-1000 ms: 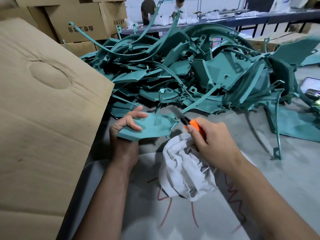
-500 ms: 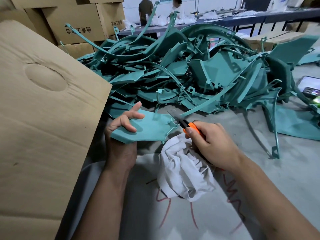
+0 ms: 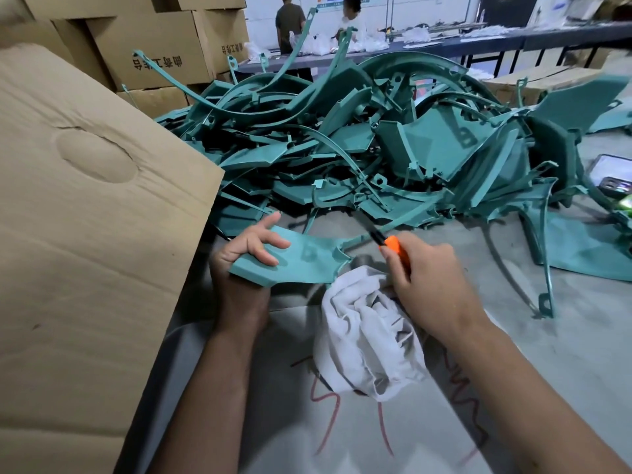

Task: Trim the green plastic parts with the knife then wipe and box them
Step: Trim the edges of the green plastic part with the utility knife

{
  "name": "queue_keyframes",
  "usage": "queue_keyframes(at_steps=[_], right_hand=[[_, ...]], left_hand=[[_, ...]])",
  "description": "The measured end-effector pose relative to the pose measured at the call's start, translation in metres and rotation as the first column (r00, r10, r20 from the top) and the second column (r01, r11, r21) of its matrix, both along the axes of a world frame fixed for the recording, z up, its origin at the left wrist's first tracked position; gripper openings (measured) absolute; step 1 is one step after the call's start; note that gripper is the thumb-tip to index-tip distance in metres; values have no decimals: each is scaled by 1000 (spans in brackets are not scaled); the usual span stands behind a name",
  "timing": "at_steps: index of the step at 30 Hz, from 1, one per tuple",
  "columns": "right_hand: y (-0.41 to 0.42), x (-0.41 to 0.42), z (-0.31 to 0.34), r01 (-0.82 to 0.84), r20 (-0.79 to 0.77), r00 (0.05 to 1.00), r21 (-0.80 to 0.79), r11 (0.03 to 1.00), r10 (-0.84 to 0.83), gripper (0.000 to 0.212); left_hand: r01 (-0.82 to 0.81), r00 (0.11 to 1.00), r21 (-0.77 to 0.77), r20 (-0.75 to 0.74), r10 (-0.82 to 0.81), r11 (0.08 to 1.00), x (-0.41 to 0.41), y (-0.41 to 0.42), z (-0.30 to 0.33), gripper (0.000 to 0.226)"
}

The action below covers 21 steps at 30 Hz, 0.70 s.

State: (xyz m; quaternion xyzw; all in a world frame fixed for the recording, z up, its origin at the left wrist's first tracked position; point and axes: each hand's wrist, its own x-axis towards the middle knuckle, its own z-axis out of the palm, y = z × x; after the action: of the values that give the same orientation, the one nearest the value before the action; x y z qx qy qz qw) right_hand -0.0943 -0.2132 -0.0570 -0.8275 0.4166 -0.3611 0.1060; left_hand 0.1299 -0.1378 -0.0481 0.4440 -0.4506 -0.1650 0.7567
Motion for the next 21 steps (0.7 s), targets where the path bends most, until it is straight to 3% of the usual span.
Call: queue_keyframes(at_steps=[3,9,14,18,21], right_hand=[[-5,-3,-2,29,62,998,11,1000,-30,31],[-1,7,-7,-8,-127,992,25,1000,11,34],[-9,-2,-7,161,-45,986,12,987,-161,29],[-19,-15,-5,285,-22,958,98,953,-284,36],[-20,-20,-5,343,-12,939,76,936,-344,35]], left_hand=[[-14,1000,8,-4,14,1000,0,-1,1,49],[-2,1000,-22,30,3,1000,-5,1,-1,49],[13,1000,-104,10,-12,994,14,-1,-3,43],[-6,995,-103,97,16,995,23,3,-1,25],[-30,985,-64,166,41,998,20,5,1,27]])
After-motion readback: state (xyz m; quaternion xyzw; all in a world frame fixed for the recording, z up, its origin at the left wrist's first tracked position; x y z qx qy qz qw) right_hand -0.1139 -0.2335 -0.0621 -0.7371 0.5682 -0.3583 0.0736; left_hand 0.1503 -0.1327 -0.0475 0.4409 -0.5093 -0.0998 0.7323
